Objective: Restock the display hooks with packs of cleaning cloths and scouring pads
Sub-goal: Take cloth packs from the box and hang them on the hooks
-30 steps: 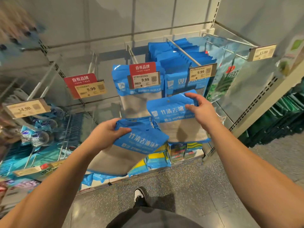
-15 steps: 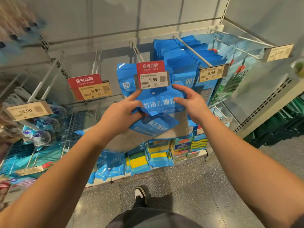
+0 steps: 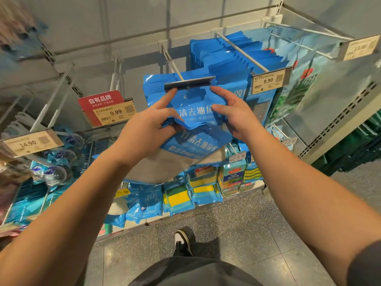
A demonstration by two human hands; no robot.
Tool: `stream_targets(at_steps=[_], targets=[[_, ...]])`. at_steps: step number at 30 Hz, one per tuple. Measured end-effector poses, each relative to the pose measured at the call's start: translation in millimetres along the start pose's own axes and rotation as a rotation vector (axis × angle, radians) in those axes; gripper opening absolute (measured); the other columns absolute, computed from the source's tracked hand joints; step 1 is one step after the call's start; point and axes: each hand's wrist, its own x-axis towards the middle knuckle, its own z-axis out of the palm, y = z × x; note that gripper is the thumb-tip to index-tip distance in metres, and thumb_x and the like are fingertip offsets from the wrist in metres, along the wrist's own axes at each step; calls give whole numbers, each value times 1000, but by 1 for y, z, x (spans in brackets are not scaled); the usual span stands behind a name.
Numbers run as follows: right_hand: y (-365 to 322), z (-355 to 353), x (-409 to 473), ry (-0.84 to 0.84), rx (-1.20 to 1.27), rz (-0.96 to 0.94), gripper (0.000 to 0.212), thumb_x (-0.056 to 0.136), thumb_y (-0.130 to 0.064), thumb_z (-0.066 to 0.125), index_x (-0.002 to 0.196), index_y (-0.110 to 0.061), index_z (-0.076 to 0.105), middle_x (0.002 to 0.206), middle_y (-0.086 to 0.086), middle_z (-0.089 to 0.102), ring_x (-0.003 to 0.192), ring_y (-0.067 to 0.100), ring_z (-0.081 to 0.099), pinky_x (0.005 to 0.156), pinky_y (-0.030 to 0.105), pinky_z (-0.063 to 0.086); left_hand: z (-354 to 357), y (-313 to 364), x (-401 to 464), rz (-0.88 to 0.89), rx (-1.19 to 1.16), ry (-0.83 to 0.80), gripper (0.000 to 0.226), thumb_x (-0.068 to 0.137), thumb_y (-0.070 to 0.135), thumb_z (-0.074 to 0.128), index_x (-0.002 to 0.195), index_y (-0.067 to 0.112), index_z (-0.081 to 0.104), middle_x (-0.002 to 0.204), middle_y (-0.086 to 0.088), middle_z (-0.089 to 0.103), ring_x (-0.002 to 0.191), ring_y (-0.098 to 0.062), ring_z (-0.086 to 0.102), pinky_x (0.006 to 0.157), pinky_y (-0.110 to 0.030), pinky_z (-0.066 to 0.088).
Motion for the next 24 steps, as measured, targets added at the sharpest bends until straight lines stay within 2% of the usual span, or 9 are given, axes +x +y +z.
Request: stream_targets(at_steps=[2,4,9,11,13,16,18,22,24], targets=[[2,1,4,17,16,34,46,87,-6,63,117,-41,67,138,-11,57,134,18,51,113,46,40,-2,0,0,-11,-4,-16,33,90,22,73,82,49,56,157,19,33,116,-27,65,85,-46,54],[4,2,9,26,8,59,46,91,-3,60,118,-40,65,132,-17,58,129,16,55,111,44,43,-3,-1,0,-24,-1,-27,26,90,24,71,84,46,58,158,19,33,119,-26,64,86,-47,53],[6,11,27,88,-52,44,41,89,-8,64,108,-45,68,133,-16,56,134,10,47,115,40,38,-5,-3,0,-42,-3,-39,24,90,21,72,85,41,60,151,28,29,123,-23,62,89,-46,53],[5,16,34,112,-78,42,40,94,-3,61,119,-35,63,137,-11,54,133,7,44,115,32,35,-6,-4,1,-44,-14,-42,25,90,19,72,85,40,61,150,29,29,125,-21,60,89,-45,53],[3,20,39,142,-118,48,41,96,-2,58,132,-22,60,142,-5,53,132,8,45,110,24,35,-7,-4,1,-59,-24,-44,24,90,20,72,84,41,61,149,31,29,125,-13,58,88,-37,51],[3,22,43,151,-170,65,43,97,-4,59,137,-17,58,144,-1,54,134,15,48,113,29,37,-6,-3,0,-77,-34,-48,26,89,23,71,82,46,60,148,34,29,122,-7,57,84,-28,46],[4,20,44,132,-197,83,43,97,-7,60,138,-18,58,144,-1,54,133,16,49,114,31,38,-6,-3,0,-76,-38,-49,23,89,22,71,84,42,61,149,33,29,123,-10,58,85,-29,47],[1,15,39,89,-205,81,47,96,-8,62,141,-20,54,148,-3,50,131,7,44,104,21,35,-5,-5,-1,-63,-42,-48,17,91,21,71,87,36,64,151,30,29,127,-14,57,90,-35,51],[2,10,34,70,-192,78,52,94,-6,64,143,-21,52,149,-4,48,130,3,42,109,23,36,-3,-7,-2,-57,-51,-43,14,90,20,72,88,33,66,149,34,28,128,-14,56,91,-39,52]])
